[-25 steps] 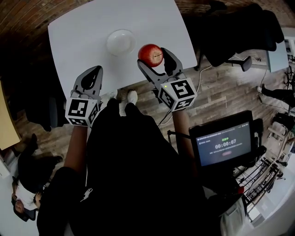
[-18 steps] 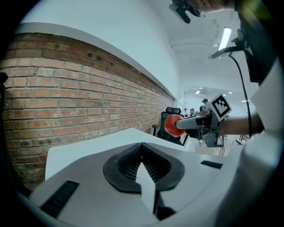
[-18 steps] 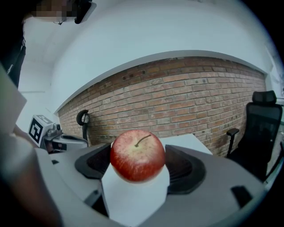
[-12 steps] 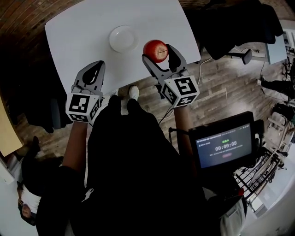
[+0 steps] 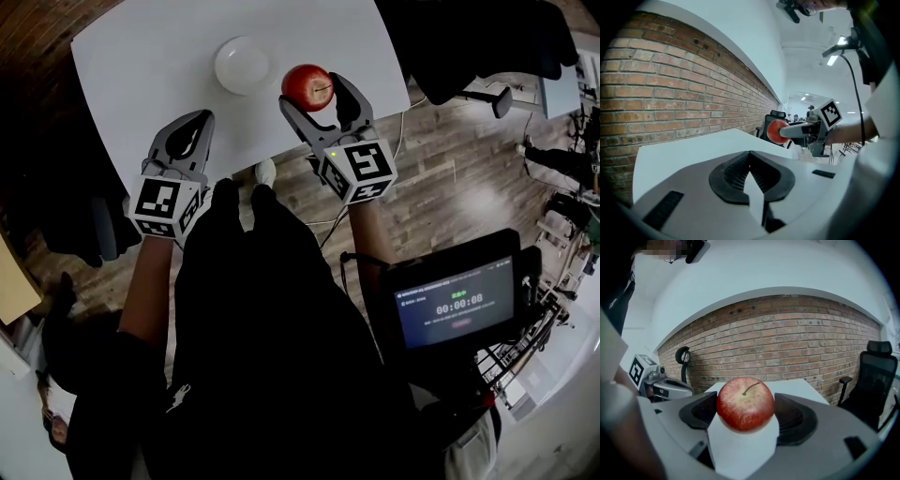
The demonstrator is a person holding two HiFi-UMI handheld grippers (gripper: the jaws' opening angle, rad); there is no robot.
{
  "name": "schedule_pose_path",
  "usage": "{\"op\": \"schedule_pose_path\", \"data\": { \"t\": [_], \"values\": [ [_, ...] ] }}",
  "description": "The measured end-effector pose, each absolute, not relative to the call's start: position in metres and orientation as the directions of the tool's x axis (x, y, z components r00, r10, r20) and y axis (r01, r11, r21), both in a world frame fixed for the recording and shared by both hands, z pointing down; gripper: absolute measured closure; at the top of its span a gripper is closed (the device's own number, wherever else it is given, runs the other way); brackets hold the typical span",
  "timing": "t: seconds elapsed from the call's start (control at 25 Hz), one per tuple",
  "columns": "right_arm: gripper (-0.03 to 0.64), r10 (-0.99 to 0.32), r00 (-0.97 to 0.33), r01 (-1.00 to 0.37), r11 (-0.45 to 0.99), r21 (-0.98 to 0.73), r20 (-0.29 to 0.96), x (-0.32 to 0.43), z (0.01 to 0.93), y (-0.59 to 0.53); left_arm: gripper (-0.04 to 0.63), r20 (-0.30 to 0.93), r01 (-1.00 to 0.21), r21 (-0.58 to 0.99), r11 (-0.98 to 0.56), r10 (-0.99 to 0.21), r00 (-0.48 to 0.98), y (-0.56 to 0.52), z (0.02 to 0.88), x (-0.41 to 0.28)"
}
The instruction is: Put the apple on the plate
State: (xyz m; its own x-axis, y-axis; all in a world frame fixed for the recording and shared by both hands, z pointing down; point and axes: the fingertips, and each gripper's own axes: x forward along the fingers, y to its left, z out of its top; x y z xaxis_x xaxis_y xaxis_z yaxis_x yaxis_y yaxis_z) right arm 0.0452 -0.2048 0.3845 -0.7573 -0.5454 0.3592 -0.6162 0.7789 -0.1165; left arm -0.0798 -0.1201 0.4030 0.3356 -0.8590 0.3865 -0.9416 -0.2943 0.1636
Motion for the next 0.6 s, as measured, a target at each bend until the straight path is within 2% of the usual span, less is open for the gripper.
{"op": "schedule_pose_path", "data": {
  "t": [0.6],
  "values": [
    [0.238, -0.478, -0.764, -0.562, 0.823, -0.081, 0.434, 0.004, 0.428, -0.215, 0.589, 0.418, -0.934, 0.216, -0.286, -0.837, 0.353, -0.134, 0.447, -0.094]
  ]
}}
